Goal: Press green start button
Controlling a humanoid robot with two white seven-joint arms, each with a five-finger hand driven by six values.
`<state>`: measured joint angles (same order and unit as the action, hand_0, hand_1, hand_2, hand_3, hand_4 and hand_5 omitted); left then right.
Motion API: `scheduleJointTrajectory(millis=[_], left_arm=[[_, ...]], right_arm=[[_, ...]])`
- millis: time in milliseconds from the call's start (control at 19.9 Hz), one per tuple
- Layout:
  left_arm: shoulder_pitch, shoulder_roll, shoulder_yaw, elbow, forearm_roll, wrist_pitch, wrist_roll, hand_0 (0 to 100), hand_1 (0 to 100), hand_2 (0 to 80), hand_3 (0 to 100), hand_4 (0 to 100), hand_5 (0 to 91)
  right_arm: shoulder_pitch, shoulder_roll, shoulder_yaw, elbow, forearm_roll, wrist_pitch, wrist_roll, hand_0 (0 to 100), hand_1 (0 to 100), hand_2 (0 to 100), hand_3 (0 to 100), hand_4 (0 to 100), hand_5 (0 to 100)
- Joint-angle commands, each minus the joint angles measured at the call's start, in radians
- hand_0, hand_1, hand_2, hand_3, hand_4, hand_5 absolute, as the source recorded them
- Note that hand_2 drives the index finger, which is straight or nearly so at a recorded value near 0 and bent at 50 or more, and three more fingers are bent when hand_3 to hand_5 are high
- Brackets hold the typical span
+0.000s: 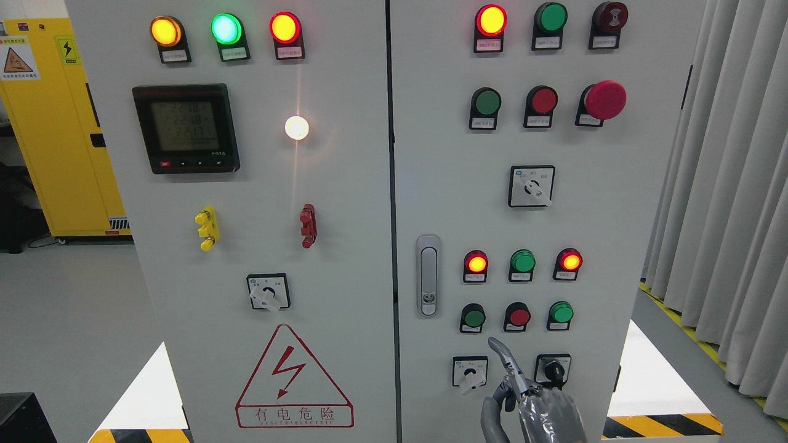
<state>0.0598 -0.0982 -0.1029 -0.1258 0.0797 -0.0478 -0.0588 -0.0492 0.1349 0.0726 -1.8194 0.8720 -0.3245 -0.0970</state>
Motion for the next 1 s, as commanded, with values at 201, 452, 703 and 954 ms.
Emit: scheduleJointTrajectory(millis=[201, 452, 703, 954], left_arm=[[0.0, 0.0, -0.001, 0.0, 0.0, 0.0, -0.001, 12, 56, 0.0, 0, 0, 0.0], [0.0, 0.0, 0.0, 0.0, 0.0, 0.0, -0.001, 12, 56, 0.0, 0, 0, 0.0], [0.0, 0.0, 0.0, 0.0, 0.0, 0.0, -0.001, 12, 56, 0.0, 0, 0, 0.0], [0.0, 0.0, -0.001, 0.0, 0.0, 0.0, -0.001, 12, 56, 0.0, 0, 0, 0.0]], right_arm=[[0.034, -0.001, 0.099, -0.02, -0.445, -0.045, 0.109, 88, 69, 0, 0, 0, 0], [0.032, 0.002, 0.098, -0.009, -0.516, -0.045, 0.102, 37, 60, 0, 0, 0, 0], [0.032, 0.003, 0.099, 0.015, -0.519, -0.044, 0.091, 32, 59, 0, 0, 0, 0], [0.032, 0.003, 0.099, 0.028, -0.522, -0.036, 0.085, 31, 59, 0, 0, 0, 0]])
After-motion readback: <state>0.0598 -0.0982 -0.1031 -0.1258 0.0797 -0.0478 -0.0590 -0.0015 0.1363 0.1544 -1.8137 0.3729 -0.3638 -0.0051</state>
